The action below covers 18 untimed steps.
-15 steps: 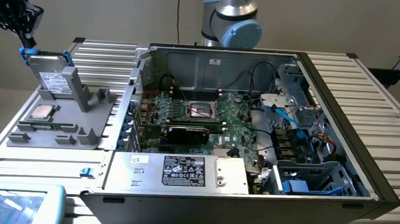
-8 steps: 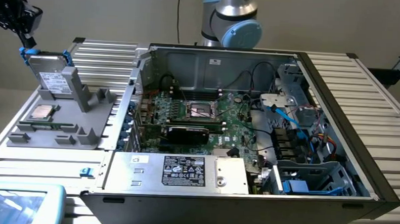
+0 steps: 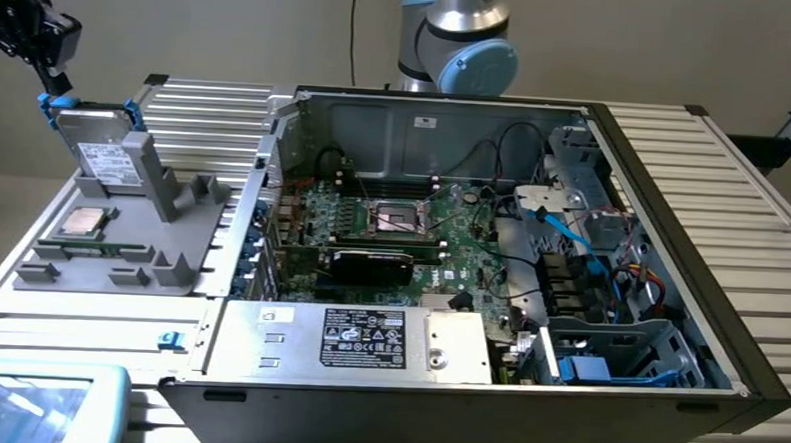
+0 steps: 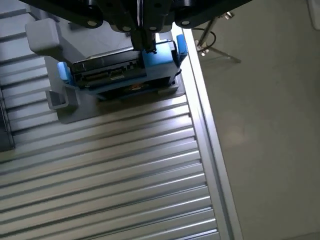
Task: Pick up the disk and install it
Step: 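Pick up the disk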
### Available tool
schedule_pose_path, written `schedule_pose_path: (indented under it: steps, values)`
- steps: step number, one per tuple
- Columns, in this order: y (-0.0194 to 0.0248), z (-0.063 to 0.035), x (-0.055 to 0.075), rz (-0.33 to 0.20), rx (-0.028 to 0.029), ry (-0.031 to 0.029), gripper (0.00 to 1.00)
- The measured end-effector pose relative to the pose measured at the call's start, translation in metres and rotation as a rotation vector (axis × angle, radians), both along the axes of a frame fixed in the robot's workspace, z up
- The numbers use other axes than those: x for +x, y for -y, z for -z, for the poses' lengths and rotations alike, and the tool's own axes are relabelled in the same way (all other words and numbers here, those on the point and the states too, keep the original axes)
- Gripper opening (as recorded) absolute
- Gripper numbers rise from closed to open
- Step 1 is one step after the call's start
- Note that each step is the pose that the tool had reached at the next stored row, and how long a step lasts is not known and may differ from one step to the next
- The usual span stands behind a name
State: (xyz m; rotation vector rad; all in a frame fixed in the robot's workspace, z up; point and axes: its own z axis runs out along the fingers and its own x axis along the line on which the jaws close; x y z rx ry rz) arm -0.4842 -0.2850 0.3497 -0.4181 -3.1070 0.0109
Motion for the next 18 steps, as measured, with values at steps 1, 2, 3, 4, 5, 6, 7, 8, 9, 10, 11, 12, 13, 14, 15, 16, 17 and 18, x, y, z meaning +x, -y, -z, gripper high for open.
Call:
schedule_pose_path:
  steps: [1,2,3,4,5,6,7,8,9,10,11,12,13,14,15,16,17,18]
  values:
    - [0.0000,0.0000,0.0000,0.012,0.0000,0.0000,0.11]
    - [0.0000,0.0000,0.0000,0.025,0.0000,0.0001,0.11]
    - [0.0000,0.0000,0.0000,0.039,0.0000,0.0000,0.11]
    - [0.0000,0.0000,0.0000,0.053,0.0000,0.0001,0.11]
    - [0.0000,0.0000,0.0000,0.066,0.0000,0.0000,0.11]
    - [0.0000,0.0000,0.0000,0.080,0.0000,0.0000,0.11]
    - [0.0000,0.0000,0.0000,0.093,0.0000,0.0000,0.11]
    - [0.0000,0.0000,0.0000,0.107,0.0000,0.0000,0.11]
    - [0.0000,0.0000,0.0000,0.120,0.0000,0.0000,0.11]
    - [0.0000,0.0000,0.0000,0.134,0.0000,0.0000,0.11]
    - [0.0000,0.0000,0.0000,0.148,0.0000,0.0000,0.11]
    - [0.0000,0.0000,0.0000,0.161,0.0000,0.0000,0.11]
    - [0.0000,0.0000,0.0000,0.174,0.0000,0.0001,0.11]
    - [0.0000,0.0000,0.0000,0.186,0.0000,0.0001,0.11]
    - [0.0000,0.0000,0.0000,0.199,0.0000,0.0000,0.11]
    - [0.0000,0.0000,0.0000,0.212,0.0000,0.0001,0.11]
    - [0.0000,0.0000,0.0000,0.225,0.0000,0.0000,0.11]
    - [0.0000,0.0000,0.0000,0.238,0.0000,0.0001,0.11]
